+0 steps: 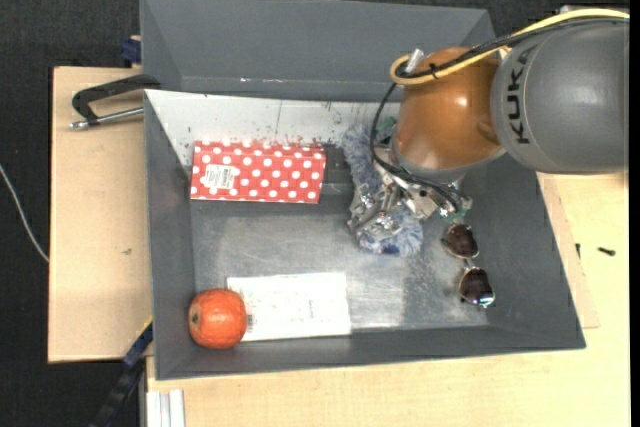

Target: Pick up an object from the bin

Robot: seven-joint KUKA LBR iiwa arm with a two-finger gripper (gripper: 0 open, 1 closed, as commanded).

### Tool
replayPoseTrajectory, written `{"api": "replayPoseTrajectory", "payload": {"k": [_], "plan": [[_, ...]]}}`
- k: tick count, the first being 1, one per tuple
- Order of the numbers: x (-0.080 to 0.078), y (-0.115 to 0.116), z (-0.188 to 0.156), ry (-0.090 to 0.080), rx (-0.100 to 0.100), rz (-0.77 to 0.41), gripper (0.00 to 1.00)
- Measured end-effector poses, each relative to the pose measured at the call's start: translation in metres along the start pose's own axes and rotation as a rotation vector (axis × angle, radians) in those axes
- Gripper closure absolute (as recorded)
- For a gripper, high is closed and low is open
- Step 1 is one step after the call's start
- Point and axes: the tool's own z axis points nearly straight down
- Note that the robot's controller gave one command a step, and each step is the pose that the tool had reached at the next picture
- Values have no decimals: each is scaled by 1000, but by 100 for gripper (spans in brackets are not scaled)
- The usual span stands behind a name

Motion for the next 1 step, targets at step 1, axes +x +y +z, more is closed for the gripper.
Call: {"api": "replayPoseTrajectory", "payload": {"k": [1], "plan": [[1, 0, -3, 3, -1, 0, 100]]}}
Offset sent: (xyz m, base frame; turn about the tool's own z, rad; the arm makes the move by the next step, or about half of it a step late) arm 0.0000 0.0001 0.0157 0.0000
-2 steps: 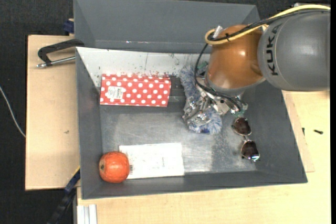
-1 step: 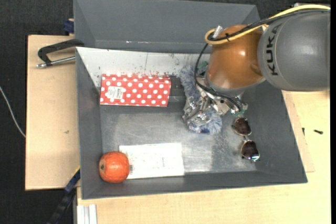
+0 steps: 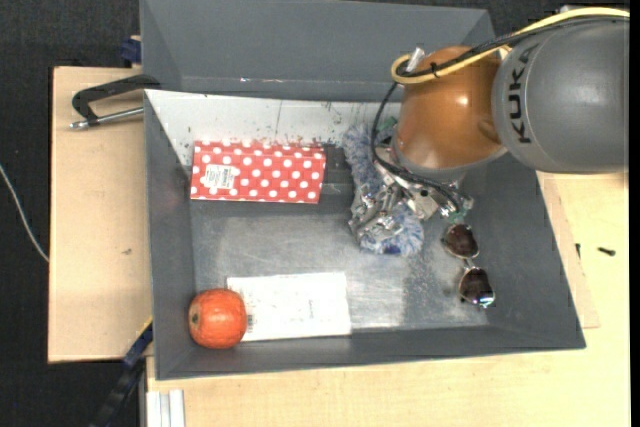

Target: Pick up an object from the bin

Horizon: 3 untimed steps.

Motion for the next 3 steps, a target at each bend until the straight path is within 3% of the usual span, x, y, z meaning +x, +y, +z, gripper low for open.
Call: {"api": "replayPoseTrajectory", "payload": {"k": [3], "plan": [[0, 0, -23, 4, 1, 1, 100]]}}
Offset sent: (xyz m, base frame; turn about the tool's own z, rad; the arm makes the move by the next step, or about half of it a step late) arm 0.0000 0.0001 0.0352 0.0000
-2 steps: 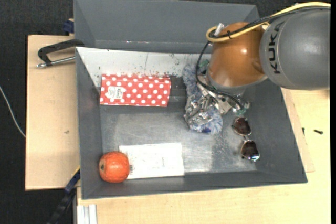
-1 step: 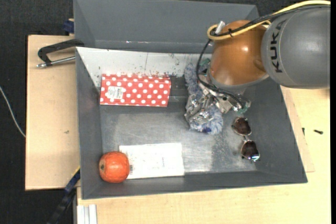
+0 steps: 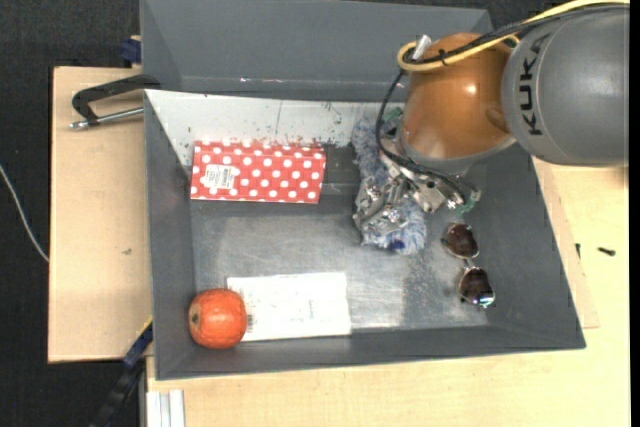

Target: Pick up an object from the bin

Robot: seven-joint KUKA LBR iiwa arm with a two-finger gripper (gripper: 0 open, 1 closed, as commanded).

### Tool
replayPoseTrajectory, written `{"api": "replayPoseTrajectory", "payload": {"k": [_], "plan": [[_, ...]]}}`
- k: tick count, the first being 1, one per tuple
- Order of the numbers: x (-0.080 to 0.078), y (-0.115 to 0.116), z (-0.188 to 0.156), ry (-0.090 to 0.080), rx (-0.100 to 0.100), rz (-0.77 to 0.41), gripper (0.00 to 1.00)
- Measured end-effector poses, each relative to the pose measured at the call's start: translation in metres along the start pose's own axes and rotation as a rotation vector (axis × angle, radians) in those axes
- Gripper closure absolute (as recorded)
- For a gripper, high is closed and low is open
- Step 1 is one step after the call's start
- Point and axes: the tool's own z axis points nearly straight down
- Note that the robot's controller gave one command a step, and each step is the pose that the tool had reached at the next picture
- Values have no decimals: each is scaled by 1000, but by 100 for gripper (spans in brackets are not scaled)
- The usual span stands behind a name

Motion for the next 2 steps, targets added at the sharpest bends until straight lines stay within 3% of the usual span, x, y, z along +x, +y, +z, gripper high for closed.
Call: {"api": "replayPoseTrajectory", "payload": {"k": [2], "plan": [[-1, 0, -15, -1, 1, 1, 100]]}}
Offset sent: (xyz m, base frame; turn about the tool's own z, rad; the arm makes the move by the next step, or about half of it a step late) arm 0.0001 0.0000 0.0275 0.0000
